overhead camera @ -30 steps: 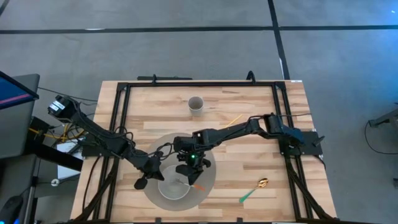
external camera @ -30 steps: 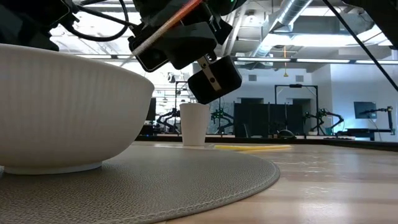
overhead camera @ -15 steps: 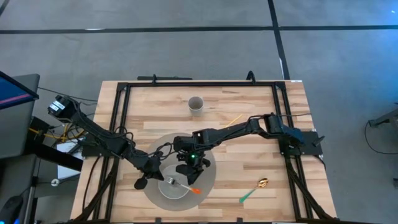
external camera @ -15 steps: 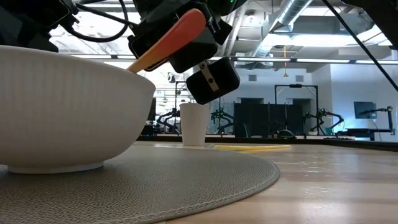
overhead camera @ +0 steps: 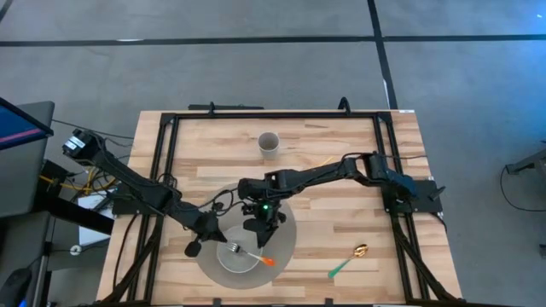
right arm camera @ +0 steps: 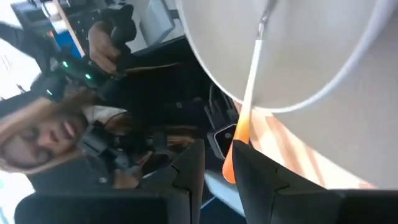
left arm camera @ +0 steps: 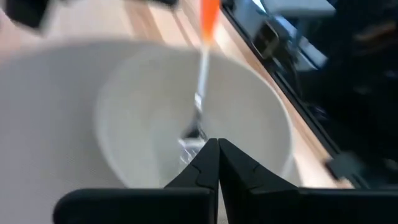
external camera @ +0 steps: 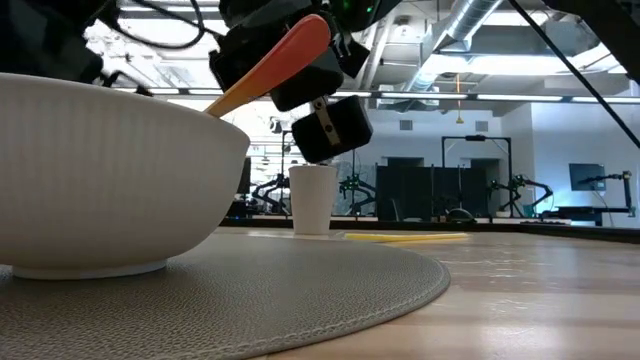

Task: Pick & Place Utensil
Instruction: Put the green spoon into the white bowl on the mat

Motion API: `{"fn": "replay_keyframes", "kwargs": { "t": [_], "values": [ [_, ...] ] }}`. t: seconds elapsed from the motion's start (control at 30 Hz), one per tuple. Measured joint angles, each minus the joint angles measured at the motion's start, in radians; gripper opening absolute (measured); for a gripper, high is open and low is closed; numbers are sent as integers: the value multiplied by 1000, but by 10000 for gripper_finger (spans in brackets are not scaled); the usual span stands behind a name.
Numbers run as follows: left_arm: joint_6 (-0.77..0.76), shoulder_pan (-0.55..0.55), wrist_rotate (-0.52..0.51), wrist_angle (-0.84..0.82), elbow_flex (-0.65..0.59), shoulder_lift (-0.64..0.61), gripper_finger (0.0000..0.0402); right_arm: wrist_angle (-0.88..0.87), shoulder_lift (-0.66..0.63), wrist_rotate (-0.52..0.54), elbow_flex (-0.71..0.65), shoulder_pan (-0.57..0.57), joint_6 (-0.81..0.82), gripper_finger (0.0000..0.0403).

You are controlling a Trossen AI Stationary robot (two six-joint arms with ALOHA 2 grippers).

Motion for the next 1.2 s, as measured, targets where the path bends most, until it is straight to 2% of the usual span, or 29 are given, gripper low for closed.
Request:
{"fn": "replay_keyframes", "kwargs": {
  "t": [0.07, 0.17, 0.27, 0.33, 0.4, 0.53, 0.7, 0.83, 0.93, 1.03, 1.2],
  "values": [
    [29, 0, -62, -1, 0, -43, 8, -18, -20, 33, 3, 2, -55, 77],
    [32, 12, -117, -6, 0, -106, 13, -144, -78, 128, 2, 10, -151, 77],
    [34, 42, -131, -8, 0, -165, 17, -343, -171, 337, 2, 19, -237, 77],
    [34, 69, -134, -9, 0, -198, 20, -468, -244, 537, 2, 40, -237, 77],
    [34, 104, -138, -8, 0, -222, 23, -563, -304, 688, 2, 68, -212, 77],
    [34, 176, -138, -8, 0, -241, 32, -654, -380, 813, 2, 175, -270, 77],
    [34, 239, -138, -17, 0, -236, 37, -684, -374, 854, 1, 341, -309, 77],
    [34, 252, -135, -37, 0, -238, 37, -754, -312, 872, 0, 437, -192, 77],
    [26, 251, -119, -48, 0, -238, 38, -813, -249, 843, -1, 479, -88, 78],
    [23, 251, -80, -57, 0, -238, 36, -819, -191, 781, -1, 500, -79, 82],
    [22, 251, -56, -55, 0, -238, 35, -814, -130, 742, -1, 505, -104, 100]
  ]
}}
